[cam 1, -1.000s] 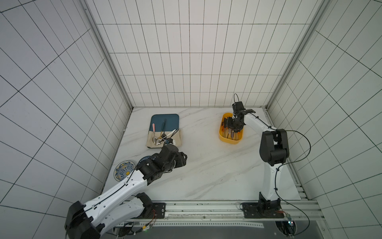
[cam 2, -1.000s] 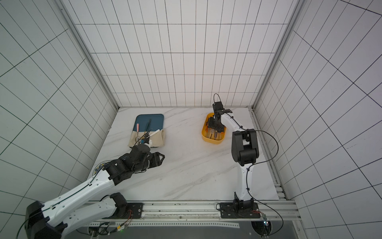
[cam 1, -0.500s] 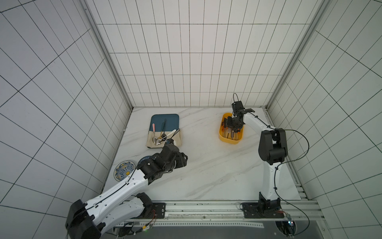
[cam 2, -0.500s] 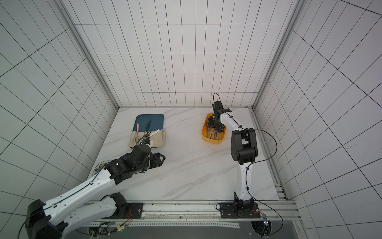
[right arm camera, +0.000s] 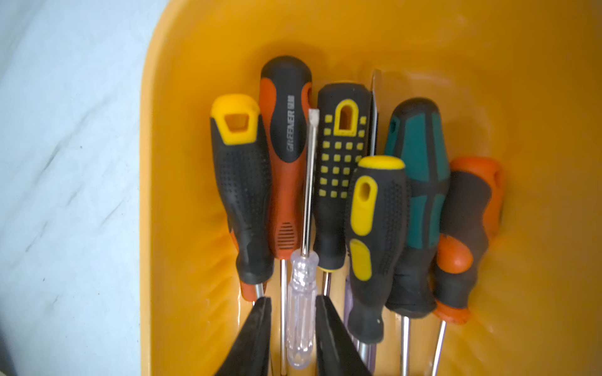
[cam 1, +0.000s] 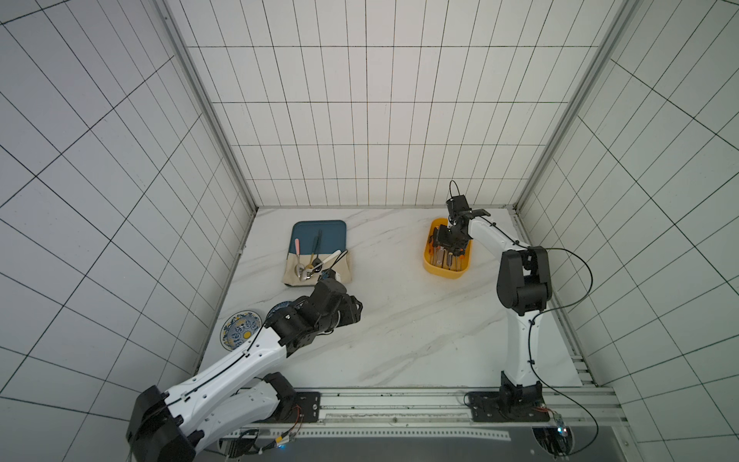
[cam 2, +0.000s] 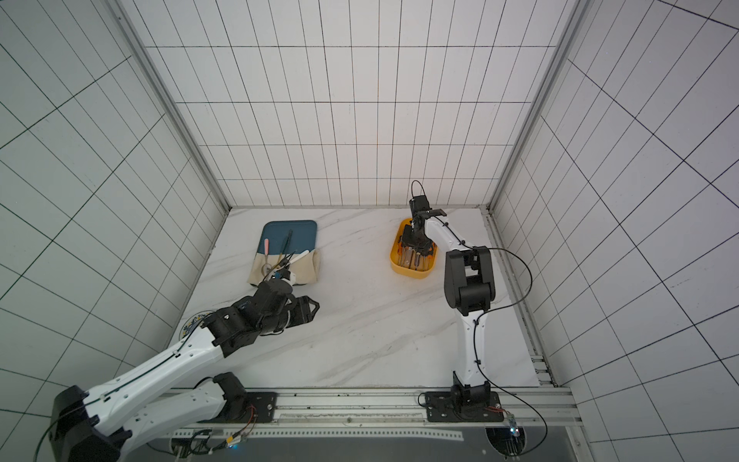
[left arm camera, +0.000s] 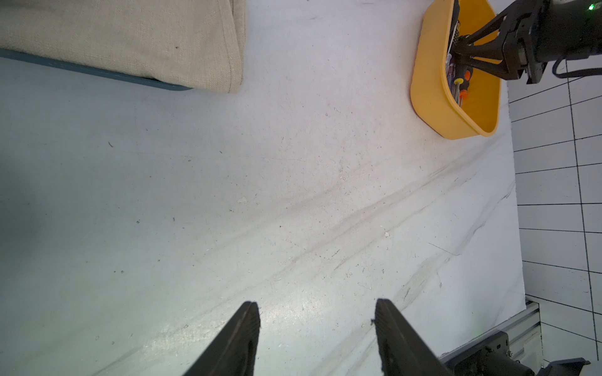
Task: Put the screwdriver on the desktop into the storage box
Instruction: Place the screwdriver in the storage box, then reset both arms
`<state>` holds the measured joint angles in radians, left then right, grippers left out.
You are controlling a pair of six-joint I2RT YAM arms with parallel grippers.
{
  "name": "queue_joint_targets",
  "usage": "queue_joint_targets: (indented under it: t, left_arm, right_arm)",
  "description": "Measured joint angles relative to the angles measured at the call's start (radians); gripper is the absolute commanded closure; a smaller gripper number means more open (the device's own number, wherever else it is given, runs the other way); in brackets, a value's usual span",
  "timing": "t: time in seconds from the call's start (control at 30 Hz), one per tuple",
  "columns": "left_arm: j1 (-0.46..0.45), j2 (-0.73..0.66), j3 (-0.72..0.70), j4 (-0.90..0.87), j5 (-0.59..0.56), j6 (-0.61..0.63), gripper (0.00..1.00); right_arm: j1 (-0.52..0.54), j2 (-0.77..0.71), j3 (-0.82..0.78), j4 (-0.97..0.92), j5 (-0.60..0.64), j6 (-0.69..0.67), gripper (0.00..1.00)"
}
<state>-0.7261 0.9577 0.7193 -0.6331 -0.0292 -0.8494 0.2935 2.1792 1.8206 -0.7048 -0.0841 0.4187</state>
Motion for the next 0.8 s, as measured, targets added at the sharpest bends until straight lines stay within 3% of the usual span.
queue_joint_targets:
  t: [0.27, 0.43, 0.53, 0.6, 0.63, 0.8]
  left_arm:
    - [0.001, 0.003, 0.0, 0.0, -0.001, 0.0, 0.39]
    - [0.001, 0.013, 0.0, 0.002, -0.005, -0.006, 0.33]
    - [0.001, 0.021, 0.0, 0.005, -0.017, -0.01, 0.02]
    - [0.001, 0.027, 0.002, 0.007, -0.032, -0.009, 0.02]
    - [0.002, 0.031, 0.006, 0.006, -0.039, -0.006, 0.02]
    - [0.017, 0.084, 0.076, -0.005, -0.082, 0.02, 0.02]
  right_arm:
    - [0.0, -0.026, 0.006, -0.014, -0.001, 0.0, 0.64]
    - [0.0, -0.148, -0.04, -0.002, -0.004, 0.0, 0.6]
    - [0.001, -0.261, -0.107, 0.021, -0.004, 0.0, 0.57]
    - [0.001, -0.328, -0.158, 0.042, -0.004, 0.002, 0.54]
    - [0.001, -0.36, -0.187, 0.05, -0.004, 0.002, 0.02]
    - [0.001, -0.475, -0.315, 0.079, 0.008, 0.004, 0.01]
